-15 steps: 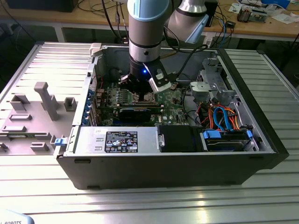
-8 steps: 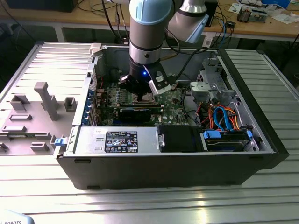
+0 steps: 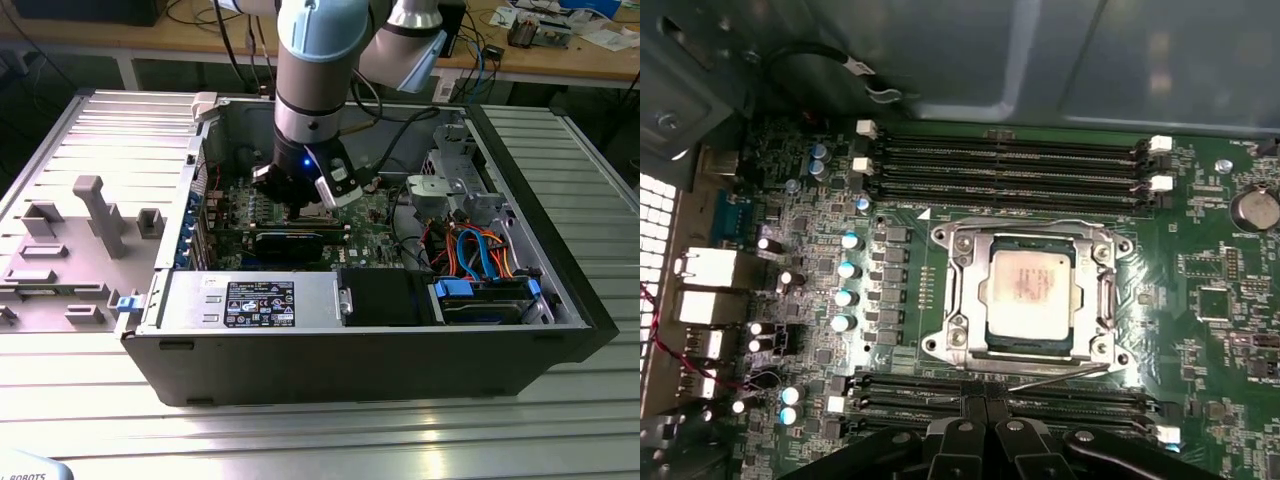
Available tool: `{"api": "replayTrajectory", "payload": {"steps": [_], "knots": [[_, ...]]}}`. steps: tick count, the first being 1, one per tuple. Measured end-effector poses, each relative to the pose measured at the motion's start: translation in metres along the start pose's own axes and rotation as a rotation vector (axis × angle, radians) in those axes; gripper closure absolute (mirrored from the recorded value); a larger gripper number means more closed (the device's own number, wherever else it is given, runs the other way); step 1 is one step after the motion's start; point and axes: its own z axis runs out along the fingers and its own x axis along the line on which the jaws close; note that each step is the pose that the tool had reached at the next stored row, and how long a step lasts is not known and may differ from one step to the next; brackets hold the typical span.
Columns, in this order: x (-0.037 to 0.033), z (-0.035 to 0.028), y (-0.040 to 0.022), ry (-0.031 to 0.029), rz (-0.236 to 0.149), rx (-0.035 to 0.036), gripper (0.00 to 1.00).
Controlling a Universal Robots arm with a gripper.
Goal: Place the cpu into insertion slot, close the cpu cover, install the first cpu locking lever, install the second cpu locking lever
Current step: 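Install the second cpu locking lever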
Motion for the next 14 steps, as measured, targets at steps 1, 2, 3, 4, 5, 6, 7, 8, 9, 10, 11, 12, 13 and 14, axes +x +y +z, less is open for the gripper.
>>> {"api": "replayTrajectory", "payload": {"steps": [1, 2, 3, 4, 5, 6, 7, 8, 9, 10, 11, 12, 13, 14], "knots": [[0.0, 0.0005, -0.0002, 0.0112, 0.0, -0.0018, 0.89], [0.0001, 0.001, -0.0005, 0.016, 0.0, -0.0033, 0.89], [0.0001, 0.0013, -0.0007, 0.0188, 0.0, -0.0041, 0.89], [0.0, 0.0016, -0.001, 0.0207, 0.0, -0.0065, 0.89], [0.0, 0.0017, -0.0012, 0.0214, -0.001, -0.01, 0.89], [0.0002, 0.0017, -0.0018, 0.0217, -0.002, -0.015, 0.89], [0.0003, 0.0018, -0.0023, 0.022, -0.003, -0.0199, 0.89], [0.0003, 0.0018, -0.003, 0.0225, -0.003, -0.0258, 0.89], [0.0004, 0.0018, -0.0035, 0.0229, -0.003, -0.0278, 0.89], [0.0006, 0.0019, -0.0042, 0.0233, -0.003, -0.0288, 0.89], [0.0009, 0.0019, -0.0048, 0.0236, -0.003, -0.0289, 0.89], [0.0012, 0.002, -0.0054, 0.0238, -0.003, -0.0288, 0.89], [0.0014, 0.002, -0.006, 0.0239, -0.003, -0.0288, 0.89], [0.0016, 0.0022, -0.0063, 0.0239, -0.003, -0.0289, 0.89]]}}
